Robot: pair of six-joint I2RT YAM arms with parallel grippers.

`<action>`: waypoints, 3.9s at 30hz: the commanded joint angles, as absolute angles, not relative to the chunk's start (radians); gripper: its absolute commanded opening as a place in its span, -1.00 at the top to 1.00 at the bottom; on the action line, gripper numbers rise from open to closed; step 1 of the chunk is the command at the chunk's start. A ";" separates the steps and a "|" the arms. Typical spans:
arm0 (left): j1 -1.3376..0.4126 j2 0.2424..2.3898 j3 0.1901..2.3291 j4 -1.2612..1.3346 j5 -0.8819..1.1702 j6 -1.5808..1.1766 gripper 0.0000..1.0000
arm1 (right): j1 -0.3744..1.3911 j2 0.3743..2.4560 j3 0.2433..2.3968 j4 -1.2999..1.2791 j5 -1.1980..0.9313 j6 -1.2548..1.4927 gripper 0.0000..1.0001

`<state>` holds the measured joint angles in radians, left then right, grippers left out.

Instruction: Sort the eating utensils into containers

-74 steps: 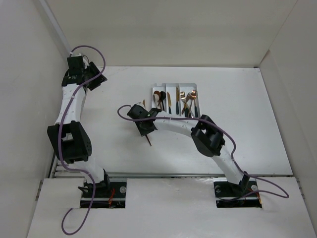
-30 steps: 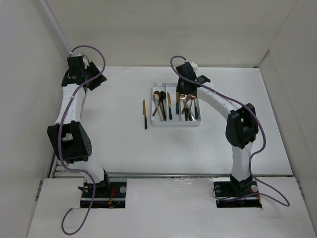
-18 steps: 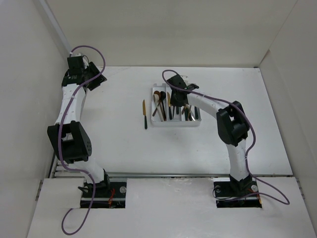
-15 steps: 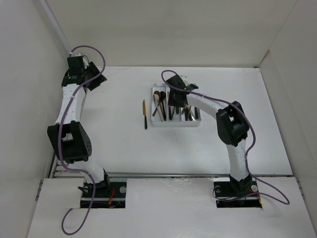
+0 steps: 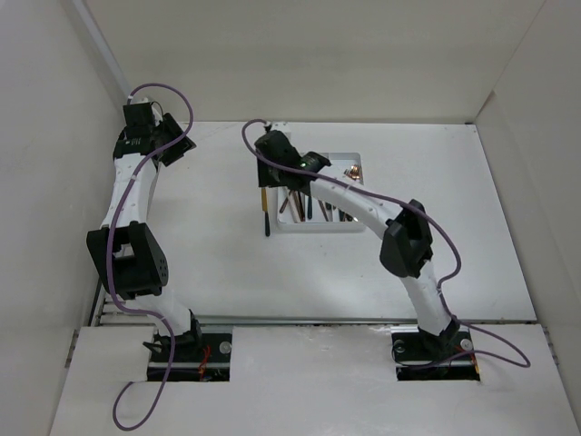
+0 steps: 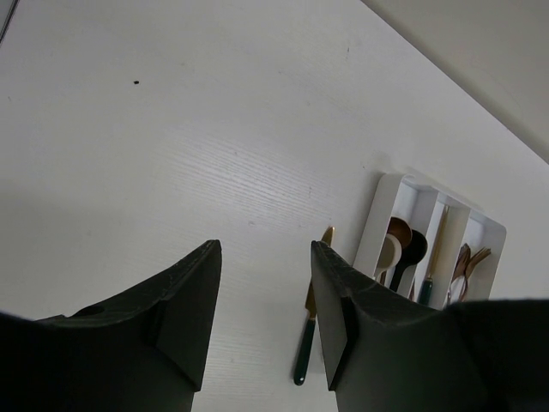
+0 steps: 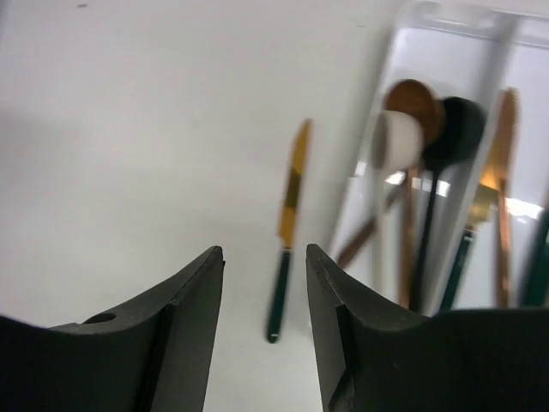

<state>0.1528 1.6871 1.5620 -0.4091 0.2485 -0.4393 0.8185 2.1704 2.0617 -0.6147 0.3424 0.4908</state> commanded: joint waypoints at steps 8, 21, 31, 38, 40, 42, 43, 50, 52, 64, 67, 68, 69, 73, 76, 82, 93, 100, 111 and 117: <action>0.158 1.658 1.569 -0.393 0.251 -0.436 0.14 | 0.870 2.374 2.200 -0.693 0.259 0.486 0.05; 0.158 1.658 1.560 -0.393 0.252 -0.436 0.14 | 0.888 2.461 2.201 -0.765 0.213 0.517 0.13; 0.158 1.658 1.560 -0.393 0.261 -0.436 0.14 | 0.945 2.536 2.243 -0.863 0.304 0.517 0.24; 0.158 1.658 1.560 -0.393 0.261 -0.436 0.14 | 0.954 2.534 2.214 -0.829 0.279 0.482 1.00; 0.158 1.658 1.560 -0.384 0.261 -0.436 0.14 | 0.954 2.508 2.192 -0.801 0.253 0.471 1.00; 0.158 1.649 1.560 -0.383 0.261 -0.436 0.14 | 0.954 2.452 2.192 -0.752 0.253 0.459 1.00; 0.158 1.649 1.560 -0.383 0.261 -0.436 0.14 | 0.954 2.430 2.192 -0.733 0.253 0.450 1.00; 0.158 1.649 1.560 -0.383 0.261 -0.436 0.14 | 0.908 2.224 2.168 -0.620 0.336 0.449 1.00; 0.158 1.640 1.560 -0.383 0.261 -0.436 0.14 | 0.867 2.176 2.131 -0.620 0.350 0.492 1.00; 0.158 1.640 1.560 -0.383 0.261 -0.436 0.14 | 0.638 2.129 1.878 -0.617 0.350 0.551 1.00; 0.158 1.640 1.560 -0.383 0.261 -0.436 0.14 | 0.629 2.129 1.832 -0.598 0.339 0.590 1.00; 0.158 1.640 1.560 -0.393 0.261 -0.436 0.14 | 0.629 2.140 1.810 -0.598 0.339 0.600 1.00; 0.158 1.640 1.560 -0.393 0.261 -0.436 0.14 | 0.629 2.140 1.810 -0.598 0.328 0.600 1.00; 0.158 1.649 1.560 -0.393 0.261 -0.436 0.14 | 0.629 2.151 1.799 -0.617 0.316 0.600 0.80; 0.158 1.649 1.569 -0.393 0.261 -0.436 0.14 | 0.629 2.140 1.799 -0.637 0.337 0.600 0.24; 0.158 1.649 1.569 -0.393 0.252 -0.436 0.14 | 0.618 2.037 1.850 -0.667 0.437 0.600 -0.12; 0.158 1.649 1.569 -0.393 0.221 -0.426 0.05 | 0.171 1.626 1.628 -0.701 0.357 0.532 -0.60; 0.158 1.649 1.569 -0.393 0.202 -0.417 0.02 | -0.256 1.399 1.416 -0.713 0.305 0.532 -0.66; 0.158 1.649 1.569 -0.393 0.202 -0.417 0.00 | -0.319 1.256 1.350 -0.680 0.282 0.511 -0.74; 0.158 1.640 1.569 -0.393 0.202 -0.417 0.00 | -0.319 1.224 1.316 -0.670 0.282 0.511 -0.74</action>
